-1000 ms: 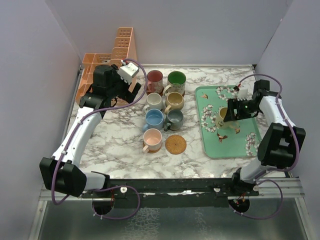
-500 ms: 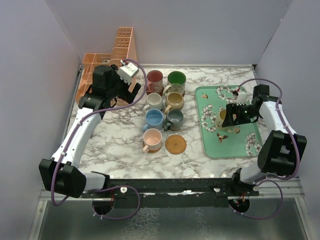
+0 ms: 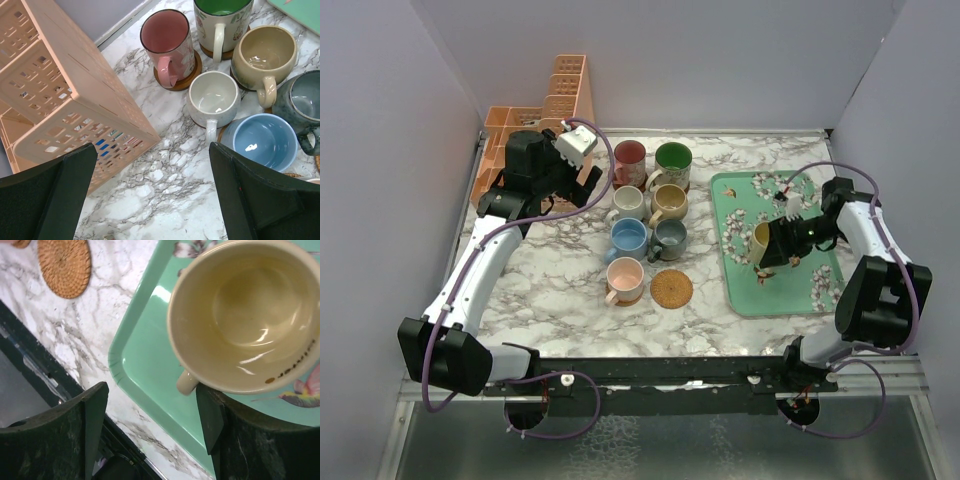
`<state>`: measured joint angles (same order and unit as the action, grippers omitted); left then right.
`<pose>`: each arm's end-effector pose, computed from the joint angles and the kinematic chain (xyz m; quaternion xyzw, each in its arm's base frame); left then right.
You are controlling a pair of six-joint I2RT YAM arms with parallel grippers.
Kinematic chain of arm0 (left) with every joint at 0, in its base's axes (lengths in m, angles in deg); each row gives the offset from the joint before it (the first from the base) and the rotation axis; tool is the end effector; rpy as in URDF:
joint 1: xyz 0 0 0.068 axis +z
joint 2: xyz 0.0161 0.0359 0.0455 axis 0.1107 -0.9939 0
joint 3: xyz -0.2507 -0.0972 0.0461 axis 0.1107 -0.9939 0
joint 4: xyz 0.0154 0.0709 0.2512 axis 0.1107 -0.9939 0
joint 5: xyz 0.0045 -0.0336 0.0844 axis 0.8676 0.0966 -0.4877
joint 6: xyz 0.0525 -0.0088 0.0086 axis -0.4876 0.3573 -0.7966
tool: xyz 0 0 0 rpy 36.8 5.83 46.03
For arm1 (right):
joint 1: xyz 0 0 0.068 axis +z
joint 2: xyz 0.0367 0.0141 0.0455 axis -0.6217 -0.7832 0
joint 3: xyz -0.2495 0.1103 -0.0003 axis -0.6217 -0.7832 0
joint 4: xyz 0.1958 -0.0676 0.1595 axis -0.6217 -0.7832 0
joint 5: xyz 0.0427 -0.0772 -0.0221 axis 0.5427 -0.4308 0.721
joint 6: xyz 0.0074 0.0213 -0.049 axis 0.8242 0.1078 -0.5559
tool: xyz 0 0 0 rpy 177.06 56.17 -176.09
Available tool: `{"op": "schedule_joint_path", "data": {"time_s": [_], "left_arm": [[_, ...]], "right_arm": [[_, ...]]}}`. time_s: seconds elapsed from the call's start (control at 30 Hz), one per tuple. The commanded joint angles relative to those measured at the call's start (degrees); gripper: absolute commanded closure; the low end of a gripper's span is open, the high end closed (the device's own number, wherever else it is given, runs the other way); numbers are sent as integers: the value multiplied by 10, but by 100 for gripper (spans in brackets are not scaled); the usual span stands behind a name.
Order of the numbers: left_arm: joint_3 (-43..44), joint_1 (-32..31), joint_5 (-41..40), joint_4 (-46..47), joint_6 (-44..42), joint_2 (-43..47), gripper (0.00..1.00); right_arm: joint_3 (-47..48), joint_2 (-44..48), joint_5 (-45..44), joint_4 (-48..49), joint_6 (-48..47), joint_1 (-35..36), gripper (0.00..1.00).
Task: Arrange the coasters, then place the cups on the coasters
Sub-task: Move the cup to the tray, then pick up the cup from the tray.
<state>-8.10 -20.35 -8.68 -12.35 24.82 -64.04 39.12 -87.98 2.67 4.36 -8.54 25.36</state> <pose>0.2821 -0.0802 0.3789 0.3081 0.7737 -0.0875 0.5466 0.2603 -0.0373 0.2336 -0.1951 0.9212 0.2998 0.1530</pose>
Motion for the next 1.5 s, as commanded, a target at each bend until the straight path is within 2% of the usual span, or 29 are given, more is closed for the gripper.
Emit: {"op": "schedule_joint_path", "data": {"time_s": [0.0,0.27,0.43,0.63,0.8,1.2,1.3,1.47], "left_arm": [[-2,-2,15,9,-6,12,1],[-5,-2,14,9,-10,12,1],[-6,-2,16,12,-12,12,1],[-6,-2,18,12,-12,13,1],[-5,-2,16,13,-12,15,1],[-4,-2,14,13,-15,11,1],[-5,-2,12,13,-16,11,1],[-5,-2,11,13,-15,13,1]], "right_arm": [[6,-9,65,-74,-97,5,29],[35,38,21,-74,-99,5,33],[101,55,-20,-54,-76,4,33],[159,16,-64,-4,-96,5,33],[187,-39,-79,25,-130,9,29],[177,-128,-150,77,-149,74,26],[166,-138,-173,83,-147,102,30],[174,-148,-187,70,-141,122,46]]}}
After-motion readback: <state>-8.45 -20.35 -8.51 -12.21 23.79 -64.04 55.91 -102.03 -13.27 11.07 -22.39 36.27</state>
